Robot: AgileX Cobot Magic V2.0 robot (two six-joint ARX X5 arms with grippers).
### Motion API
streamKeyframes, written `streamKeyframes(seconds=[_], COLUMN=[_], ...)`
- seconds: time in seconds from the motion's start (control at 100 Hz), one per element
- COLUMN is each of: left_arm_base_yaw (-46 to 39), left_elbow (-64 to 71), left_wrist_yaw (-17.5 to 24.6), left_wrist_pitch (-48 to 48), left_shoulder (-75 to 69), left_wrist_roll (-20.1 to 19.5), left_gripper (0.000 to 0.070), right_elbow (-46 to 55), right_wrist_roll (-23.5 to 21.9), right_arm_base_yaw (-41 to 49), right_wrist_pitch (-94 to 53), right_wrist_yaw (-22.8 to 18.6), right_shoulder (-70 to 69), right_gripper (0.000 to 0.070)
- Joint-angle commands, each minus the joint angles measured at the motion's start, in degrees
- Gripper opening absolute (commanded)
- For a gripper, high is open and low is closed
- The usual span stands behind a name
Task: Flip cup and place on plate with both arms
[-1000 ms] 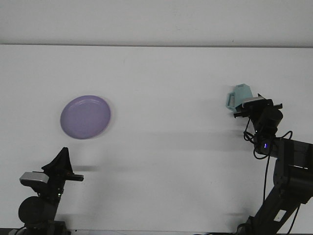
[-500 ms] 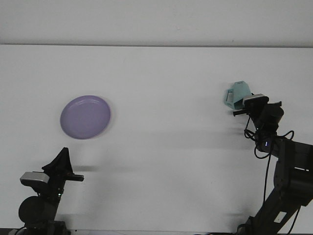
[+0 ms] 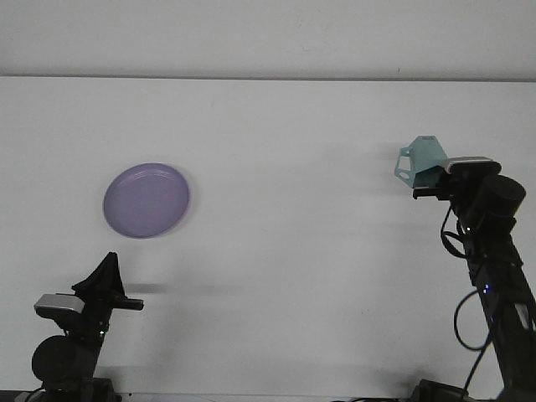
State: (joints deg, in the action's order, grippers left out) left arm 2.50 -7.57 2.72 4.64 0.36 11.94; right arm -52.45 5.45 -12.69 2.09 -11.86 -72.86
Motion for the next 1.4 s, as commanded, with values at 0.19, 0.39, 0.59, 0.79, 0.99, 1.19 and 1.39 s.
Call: streamKeyframes(seconds=[0.19,0.39,0.59,0.79,0.99,1.19,1.39], left_arm_base_yaw=[-0.02,-0.02,-0.02,-0.02,-0.02,-0.02,-0.02], left_elbow=[-0.57,-0.57,-0.57,-0.57,-0.57,-0.57,-0.57], left_wrist_yaw=[-0.22,-0.22,-0.22,-0.22,-0.22,-0.22,-0.22], left_wrist_pitch=[0.5,-0.28,-0.28,-0.31,-0.31,-0.31,-0.31], left_shoulder=[0.04,0.04,0.04,0.04,0.04,0.04,0.04], left_wrist_roll=[-0.48,-0.46,-0.48,-0.48,-0.48,-0.48,-0.48], left_gripper=[0.0011,0.0011,0.0011,0.0011,0.0011,0.0011,0.0011], right_elbow=[-8.46,-17.35,-20.61,-20.76,-22.29,-29.77,-37.05], right_wrist_roll=[-6.19,-5.75,-5.4,-5.01,-4.2,-2.47,-0.85], right_arm_base_yaw=[3.74,11.72,22.88,35.26,44.83,49.11,51.06], right_wrist_pitch=[-30.16,-50.66,-59.89,-65.35,-65.85,-69.85,-74.9], right_wrist_yaw=[-1.7,-3.96,-6.78,-4.22,-0.61,0.2,4.02], right_shoulder=[13.7,12.94,9.14,1.33,-8.17,-18.29,-26.03], right_gripper=[0.0001,0.0001,0.0001,0.0001,0.0001,0.0001,0.0001])
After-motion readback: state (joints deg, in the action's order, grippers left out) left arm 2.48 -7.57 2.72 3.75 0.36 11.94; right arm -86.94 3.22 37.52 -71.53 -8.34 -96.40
